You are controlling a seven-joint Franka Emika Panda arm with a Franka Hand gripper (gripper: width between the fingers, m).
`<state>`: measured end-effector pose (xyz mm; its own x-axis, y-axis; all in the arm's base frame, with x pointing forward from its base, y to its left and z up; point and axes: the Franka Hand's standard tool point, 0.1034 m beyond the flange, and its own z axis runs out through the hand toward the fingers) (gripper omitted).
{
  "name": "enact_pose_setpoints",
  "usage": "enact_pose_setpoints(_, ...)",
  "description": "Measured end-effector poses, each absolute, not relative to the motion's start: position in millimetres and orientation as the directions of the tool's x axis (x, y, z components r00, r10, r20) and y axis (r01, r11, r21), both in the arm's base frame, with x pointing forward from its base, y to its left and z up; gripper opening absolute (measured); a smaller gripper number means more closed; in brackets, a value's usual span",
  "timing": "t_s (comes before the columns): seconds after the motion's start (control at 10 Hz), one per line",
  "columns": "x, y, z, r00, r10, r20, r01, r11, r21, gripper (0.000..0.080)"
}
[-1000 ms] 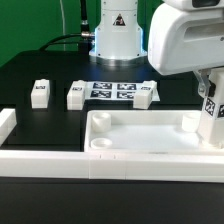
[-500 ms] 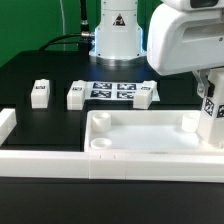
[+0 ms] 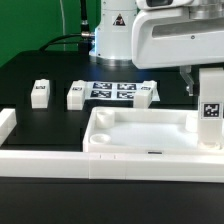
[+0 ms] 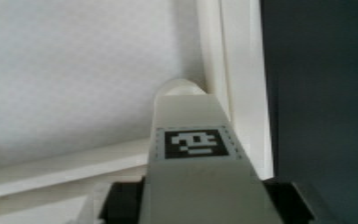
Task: Assemble desk
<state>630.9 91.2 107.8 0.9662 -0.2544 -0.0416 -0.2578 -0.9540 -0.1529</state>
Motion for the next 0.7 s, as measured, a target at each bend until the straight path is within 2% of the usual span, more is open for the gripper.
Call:
enact_pose_setpoints(0.3,630.8,93.2,107.9,0.917,-0.394,-0.064,-0.399,-0.905,-0.146,0.029)
enact_pose_setpoints(0.7,630.6,94.9,107.8,0.784,-0.613,-0.101,-0.621,-0.774,-0.126,0.029)
